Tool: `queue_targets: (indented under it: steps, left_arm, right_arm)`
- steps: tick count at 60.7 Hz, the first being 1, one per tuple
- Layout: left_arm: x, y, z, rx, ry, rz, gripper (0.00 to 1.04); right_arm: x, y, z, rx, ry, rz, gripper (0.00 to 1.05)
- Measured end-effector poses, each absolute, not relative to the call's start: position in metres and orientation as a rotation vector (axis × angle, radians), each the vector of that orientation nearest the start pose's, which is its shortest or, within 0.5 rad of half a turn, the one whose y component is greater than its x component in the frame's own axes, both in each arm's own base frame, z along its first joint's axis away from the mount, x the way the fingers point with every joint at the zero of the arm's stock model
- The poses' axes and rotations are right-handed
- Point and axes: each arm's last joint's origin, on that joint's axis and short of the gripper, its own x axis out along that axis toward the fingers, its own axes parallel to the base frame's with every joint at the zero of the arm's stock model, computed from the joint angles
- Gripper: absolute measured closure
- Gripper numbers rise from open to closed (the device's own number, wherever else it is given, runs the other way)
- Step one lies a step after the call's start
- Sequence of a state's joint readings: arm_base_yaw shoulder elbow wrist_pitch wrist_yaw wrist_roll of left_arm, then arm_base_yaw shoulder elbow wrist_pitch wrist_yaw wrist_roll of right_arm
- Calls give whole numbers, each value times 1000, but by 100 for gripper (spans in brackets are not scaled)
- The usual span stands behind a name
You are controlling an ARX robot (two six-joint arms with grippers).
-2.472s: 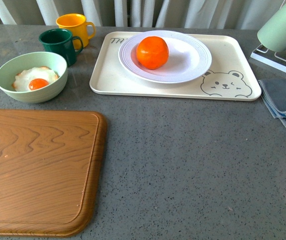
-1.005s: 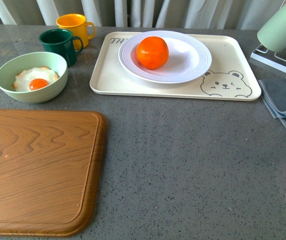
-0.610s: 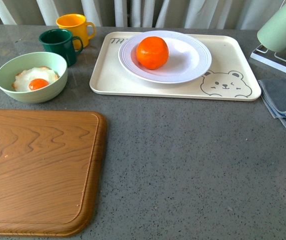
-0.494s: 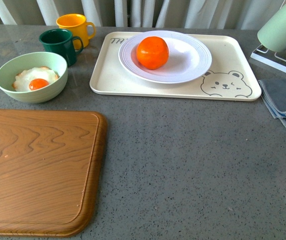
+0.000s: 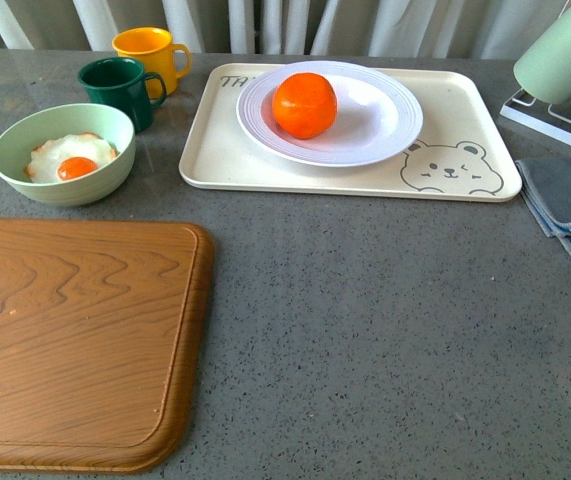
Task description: Place orange and plate with both arms
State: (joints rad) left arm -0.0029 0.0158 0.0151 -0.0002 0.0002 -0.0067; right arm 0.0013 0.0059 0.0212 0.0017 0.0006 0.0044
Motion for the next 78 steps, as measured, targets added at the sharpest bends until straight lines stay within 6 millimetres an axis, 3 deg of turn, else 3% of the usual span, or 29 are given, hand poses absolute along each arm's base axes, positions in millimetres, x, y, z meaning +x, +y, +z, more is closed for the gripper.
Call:
queue_targets:
  steps: [33, 78]
  left_arm:
    - [98, 0, 167, -7, 1, -3, 9]
    - [98, 0, 167, -7, 1, -3, 9]
  right_arm:
    - [97, 0, 170, 5, -17, 1, 8]
    - [97, 0, 170, 4, -17, 1, 9]
